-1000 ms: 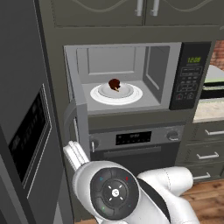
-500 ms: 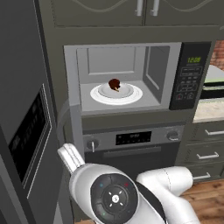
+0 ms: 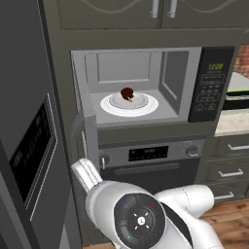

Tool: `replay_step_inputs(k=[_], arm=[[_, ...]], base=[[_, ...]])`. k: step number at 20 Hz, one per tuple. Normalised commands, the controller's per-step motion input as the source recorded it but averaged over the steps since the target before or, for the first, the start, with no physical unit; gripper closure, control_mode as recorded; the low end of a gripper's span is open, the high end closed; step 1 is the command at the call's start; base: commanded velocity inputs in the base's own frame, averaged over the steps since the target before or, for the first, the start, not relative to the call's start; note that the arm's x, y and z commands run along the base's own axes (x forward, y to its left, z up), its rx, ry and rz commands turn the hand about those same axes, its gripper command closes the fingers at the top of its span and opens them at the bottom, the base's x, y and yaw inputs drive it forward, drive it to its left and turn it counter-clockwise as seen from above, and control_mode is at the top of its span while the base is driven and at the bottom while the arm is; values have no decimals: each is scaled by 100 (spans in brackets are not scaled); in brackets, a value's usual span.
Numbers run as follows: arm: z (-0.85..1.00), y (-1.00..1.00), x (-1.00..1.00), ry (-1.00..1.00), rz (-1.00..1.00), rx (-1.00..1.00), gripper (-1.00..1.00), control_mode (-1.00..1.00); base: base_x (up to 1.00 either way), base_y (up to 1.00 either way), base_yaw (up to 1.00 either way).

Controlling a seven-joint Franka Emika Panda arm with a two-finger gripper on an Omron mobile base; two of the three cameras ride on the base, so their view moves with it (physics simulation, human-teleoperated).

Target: Transport the steak from the fridge to the microwave and turn on the microwave.

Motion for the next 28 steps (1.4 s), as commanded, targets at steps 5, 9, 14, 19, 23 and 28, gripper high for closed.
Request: replay_step_inputs(k=[5,9,14,19,23,28], arm=[[-3,-35,14,0,-5,0,-100,-100],[-1,-42,17,0,-7,0,-100,-100],[-1,-47,15,0,-10,0,-100,-100],[0,-50,16,0,-12,0,-100,-100],[-5,-47,19,0,-17,-3,-100,-100],[-5,-53,21,0,-17,-2,-100,-100]], base=[[0,0,0],[0,0,0],[0,0,0],[0,0,0],[0,0,0],[0,0,0]])
